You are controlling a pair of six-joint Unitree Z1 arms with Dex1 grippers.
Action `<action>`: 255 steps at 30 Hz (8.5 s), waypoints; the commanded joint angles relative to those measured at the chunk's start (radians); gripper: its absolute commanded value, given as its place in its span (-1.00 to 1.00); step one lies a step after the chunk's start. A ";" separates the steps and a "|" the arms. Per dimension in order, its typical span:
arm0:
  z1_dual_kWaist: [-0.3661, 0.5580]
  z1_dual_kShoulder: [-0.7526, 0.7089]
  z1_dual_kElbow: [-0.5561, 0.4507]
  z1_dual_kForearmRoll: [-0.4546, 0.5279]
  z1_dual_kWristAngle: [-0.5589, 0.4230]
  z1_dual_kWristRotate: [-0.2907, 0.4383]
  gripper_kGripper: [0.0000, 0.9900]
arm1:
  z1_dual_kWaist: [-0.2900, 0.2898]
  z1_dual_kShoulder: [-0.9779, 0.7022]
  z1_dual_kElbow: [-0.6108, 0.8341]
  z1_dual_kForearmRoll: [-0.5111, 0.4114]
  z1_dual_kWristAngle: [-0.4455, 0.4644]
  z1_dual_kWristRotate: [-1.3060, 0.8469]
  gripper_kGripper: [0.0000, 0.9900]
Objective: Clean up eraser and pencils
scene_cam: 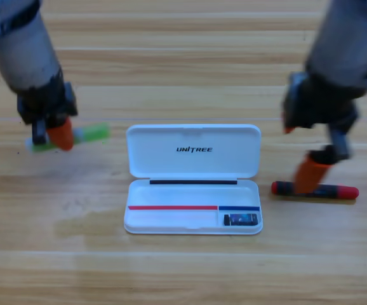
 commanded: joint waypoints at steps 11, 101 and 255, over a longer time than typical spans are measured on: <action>-0.346 0.187 -0.282 0.155 0.017 -0.053 -1.00 | -0.277 0.233 0.111 -0.185 -0.048 -0.128 1.00; -0.373 0.085 -0.161 0.069 0.034 -0.097 1.00 | -0.066 0.143 0.082 -0.119 0.013 -0.164 -1.00; -0.140 -0.053 -0.304 0.154 -0.572 0.081 -1.00 | 0.124 -0.474 0.371 -0.386 0.344 0.338 1.00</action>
